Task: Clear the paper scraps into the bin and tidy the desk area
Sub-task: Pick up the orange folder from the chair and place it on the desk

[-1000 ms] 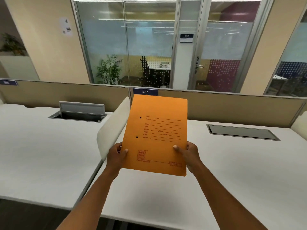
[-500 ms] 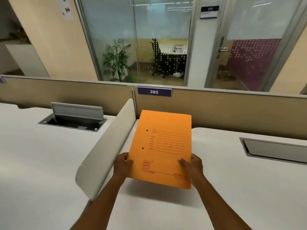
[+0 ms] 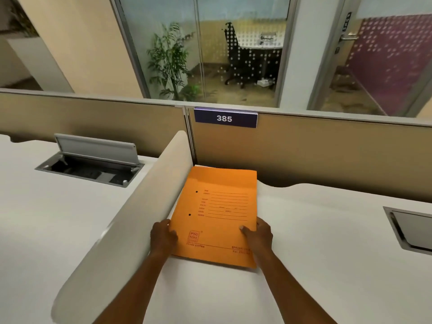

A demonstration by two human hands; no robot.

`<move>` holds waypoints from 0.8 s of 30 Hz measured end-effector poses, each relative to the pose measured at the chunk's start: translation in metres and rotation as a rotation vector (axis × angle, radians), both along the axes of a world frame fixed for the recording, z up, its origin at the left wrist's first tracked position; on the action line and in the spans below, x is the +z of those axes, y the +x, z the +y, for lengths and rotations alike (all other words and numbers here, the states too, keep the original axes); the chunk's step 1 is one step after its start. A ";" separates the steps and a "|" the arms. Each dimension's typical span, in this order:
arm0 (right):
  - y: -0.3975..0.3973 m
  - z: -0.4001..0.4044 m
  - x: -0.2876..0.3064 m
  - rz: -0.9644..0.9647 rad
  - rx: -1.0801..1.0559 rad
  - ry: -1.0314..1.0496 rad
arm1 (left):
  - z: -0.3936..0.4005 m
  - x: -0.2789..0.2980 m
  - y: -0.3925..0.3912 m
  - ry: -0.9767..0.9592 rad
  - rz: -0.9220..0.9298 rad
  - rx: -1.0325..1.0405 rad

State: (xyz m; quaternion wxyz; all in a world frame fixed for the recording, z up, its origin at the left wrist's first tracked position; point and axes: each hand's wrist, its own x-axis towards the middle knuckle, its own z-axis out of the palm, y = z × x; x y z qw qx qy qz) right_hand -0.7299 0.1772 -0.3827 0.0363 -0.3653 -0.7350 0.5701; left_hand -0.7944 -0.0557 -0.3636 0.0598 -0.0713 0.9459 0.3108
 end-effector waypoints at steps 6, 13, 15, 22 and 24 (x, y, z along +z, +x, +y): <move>-0.027 -0.006 -0.008 -0.066 -0.058 0.071 | 0.016 -0.008 -0.008 -0.177 0.001 -0.003; -0.029 -0.022 -0.004 -0.146 -0.029 0.142 | 0.024 -0.010 0.001 -0.208 -0.035 -0.030; -0.028 -0.023 -0.001 -0.169 -0.017 0.169 | 0.025 -0.008 0.004 -0.180 -0.047 -0.043; -0.007 -0.015 0.019 -0.192 0.004 0.297 | 0.022 0.006 0.020 -0.085 -0.021 -0.131; 0.004 -0.012 0.024 -0.163 0.025 0.313 | 0.021 0.010 0.029 -0.071 -0.021 -0.156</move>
